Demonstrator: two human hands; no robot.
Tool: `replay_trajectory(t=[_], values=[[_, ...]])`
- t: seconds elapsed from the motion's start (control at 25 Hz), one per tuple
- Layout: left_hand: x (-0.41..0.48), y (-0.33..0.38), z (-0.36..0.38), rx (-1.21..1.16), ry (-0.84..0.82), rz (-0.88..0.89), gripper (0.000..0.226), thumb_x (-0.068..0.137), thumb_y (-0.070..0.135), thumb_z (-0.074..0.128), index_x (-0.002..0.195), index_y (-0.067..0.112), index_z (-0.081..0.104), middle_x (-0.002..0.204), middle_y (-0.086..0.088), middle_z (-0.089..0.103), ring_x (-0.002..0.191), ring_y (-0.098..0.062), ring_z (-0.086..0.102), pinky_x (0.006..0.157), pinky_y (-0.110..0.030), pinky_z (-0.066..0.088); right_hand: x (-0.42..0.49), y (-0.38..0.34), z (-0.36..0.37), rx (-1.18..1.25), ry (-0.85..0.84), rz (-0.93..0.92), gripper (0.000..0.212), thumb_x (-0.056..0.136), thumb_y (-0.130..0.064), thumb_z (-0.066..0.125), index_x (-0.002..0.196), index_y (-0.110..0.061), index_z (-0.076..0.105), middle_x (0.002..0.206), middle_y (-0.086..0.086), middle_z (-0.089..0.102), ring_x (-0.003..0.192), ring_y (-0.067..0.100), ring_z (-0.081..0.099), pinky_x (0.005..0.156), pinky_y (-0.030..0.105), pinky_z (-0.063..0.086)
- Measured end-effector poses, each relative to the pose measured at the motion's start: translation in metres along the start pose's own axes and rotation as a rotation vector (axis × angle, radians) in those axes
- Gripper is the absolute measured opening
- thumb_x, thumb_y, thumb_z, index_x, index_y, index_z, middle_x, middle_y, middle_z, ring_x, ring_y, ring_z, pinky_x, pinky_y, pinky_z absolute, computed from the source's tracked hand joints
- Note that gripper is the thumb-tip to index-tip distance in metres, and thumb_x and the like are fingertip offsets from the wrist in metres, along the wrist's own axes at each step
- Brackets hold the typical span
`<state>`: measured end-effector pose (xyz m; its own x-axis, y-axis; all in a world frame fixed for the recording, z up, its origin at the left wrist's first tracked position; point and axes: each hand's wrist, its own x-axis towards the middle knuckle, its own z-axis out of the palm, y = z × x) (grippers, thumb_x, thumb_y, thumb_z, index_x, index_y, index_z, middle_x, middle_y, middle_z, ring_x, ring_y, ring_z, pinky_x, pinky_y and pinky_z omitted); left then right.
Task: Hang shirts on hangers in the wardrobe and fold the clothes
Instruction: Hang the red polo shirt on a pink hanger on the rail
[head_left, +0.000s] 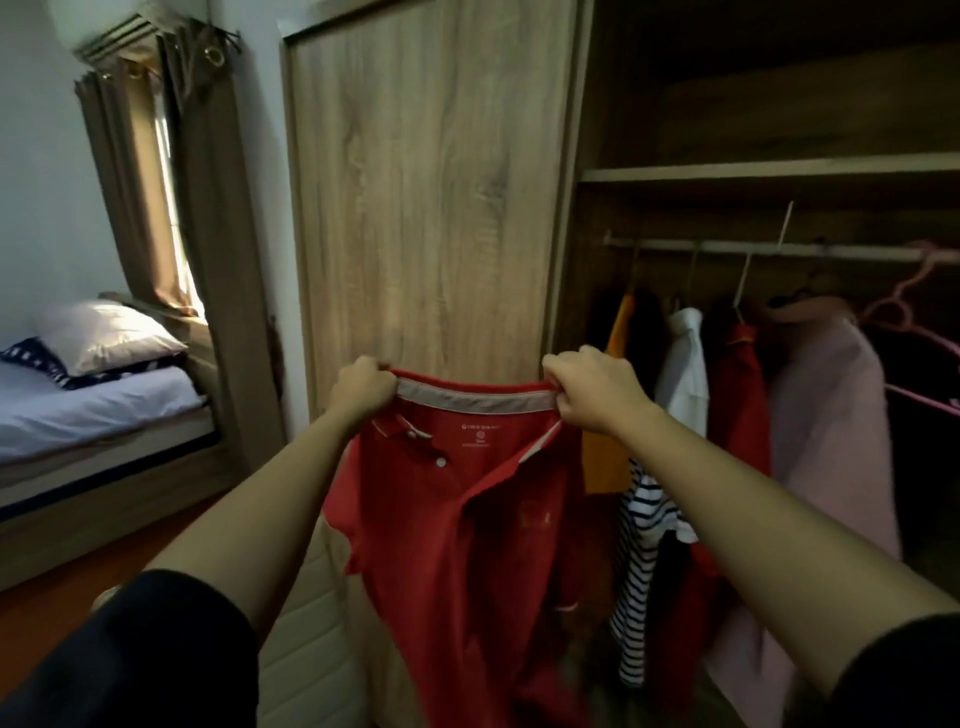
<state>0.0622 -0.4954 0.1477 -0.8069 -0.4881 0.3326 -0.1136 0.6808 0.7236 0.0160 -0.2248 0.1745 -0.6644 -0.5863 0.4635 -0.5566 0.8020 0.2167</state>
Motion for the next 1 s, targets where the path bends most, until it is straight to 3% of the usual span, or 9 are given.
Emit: replay_trajectory(t=[0.08,0.16,0.24,0.36,0.48,0.56,0.68,0.8,1.0], values=[[-0.007,0.013,0.012,-0.13,-0.093,0.097,0.033,0.063,0.011,0.037,0.076,-0.001,0.065,0.08,-0.02,0.066,0.077,-0.035,0.061,0.067,-0.038,0.049,-0.012,0.017,0.002,0.168,-0.002,0.027,0.014,0.084,-0.008,0.043,0.087,-0.022,0.045,0.097,0.003,0.051,0.087,0.03,0.053,0.057,0.034,0.034],[-0.014,0.025,0.02,-0.188,-0.183,0.22,0.018,0.067,0.016,0.041,0.063,0.006,0.055,0.064,-0.01,0.056,0.06,-0.026,0.052,0.057,-0.034,0.042,-0.022,0.033,0.0,0.292,0.01,0.061,0.024,0.081,-0.004,0.042,0.074,-0.027,0.045,0.09,-0.006,0.049,0.082,0.026,0.054,0.06,0.039,0.043],[-0.016,0.033,0.023,-0.127,-0.213,0.41,0.028,0.072,0.031,0.044,0.062,0.007,0.055,0.063,-0.006,0.052,0.06,-0.016,0.047,0.058,-0.03,0.035,-0.033,0.044,-0.003,0.337,0.07,0.104,0.024,0.077,-0.008,0.042,0.068,-0.03,0.048,0.082,-0.011,0.052,0.08,0.024,0.058,0.066,0.042,0.049],[-0.012,0.036,0.028,0.03,-0.104,0.523,0.047,0.083,0.045,0.046,0.077,0.003,0.065,0.074,-0.014,0.063,0.07,-0.021,0.055,0.062,-0.03,0.033,-0.047,0.043,-0.008,0.424,0.095,0.103,0.011,0.084,-0.019,0.048,0.092,-0.027,0.051,0.075,-0.002,0.061,0.073,0.024,0.061,0.068,0.041,0.051],[-0.011,0.04,0.038,0.016,-0.012,0.452,0.04,0.097,0.032,0.046,0.078,0.0,0.058,0.082,-0.022,0.063,0.082,-0.035,0.059,0.065,-0.032,0.032,-0.054,0.035,-0.005,0.311,-0.011,0.089,0.046,0.093,-0.024,0.049,0.136,-0.022,0.032,0.099,0.012,0.065,0.089,0.03,0.063,0.077,0.042,0.051],[-0.014,0.046,0.046,-0.021,0.015,0.493,0.036,0.097,0.03,0.046,0.078,0.002,0.057,0.083,-0.021,0.064,0.083,-0.036,0.06,0.067,-0.033,0.033,-0.059,0.039,-0.009,0.269,0.03,0.123,0.046,0.092,-0.014,0.047,0.133,-0.028,0.034,0.119,0.007,0.057,0.102,0.032,0.059,0.082,0.042,0.049],[-0.021,0.057,0.054,-0.012,0.032,0.572,0.043,0.093,0.04,0.045,0.06,0.012,0.047,0.07,-0.022,0.061,0.074,-0.039,0.06,0.06,-0.034,0.031,-0.079,0.052,-0.026,0.164,-0.056,-0.004,0.044,0.082,0.004,0.049,0.119,-0.02,0.052,0.119,0.004,0.051,0.101,0.024,0.057,0.074,0.026,0.04],[-0.028,0.074,0.069,-0.061,-0.012,0.606,0.053,0.096,0.04,0.045,0.05,0.014,0.038,0.056,-0.019,0.051,0.068,-0.038,0.06,0.057,-0.032,0.029,-0.102,0.067,-0.046,0.107,-0.133,0.063,0.044,0.076,0.011,0.047,0.111,-0.012,0.061,0.127,0.002,0.051,0.113,0.02,0.053,0.079,0.013,0.031],[-0.053,0.138,0.113,-0.263,-0.275,0.722,0.056,0.096,0.048,0.042,0.05,0.017,0.036,0.048,0.003,0.035,0.045,-0.007,0.035,0.054,-0.032,0.026,-0.163,0.108,-0.077,0.126,-0.062,0.268,0.039,0.085,0.003,0.046,0.121,-0.007,0.057,0.134,0.004,0.045,0.121,0.018,0.048,0.102,0.024,0.037]])
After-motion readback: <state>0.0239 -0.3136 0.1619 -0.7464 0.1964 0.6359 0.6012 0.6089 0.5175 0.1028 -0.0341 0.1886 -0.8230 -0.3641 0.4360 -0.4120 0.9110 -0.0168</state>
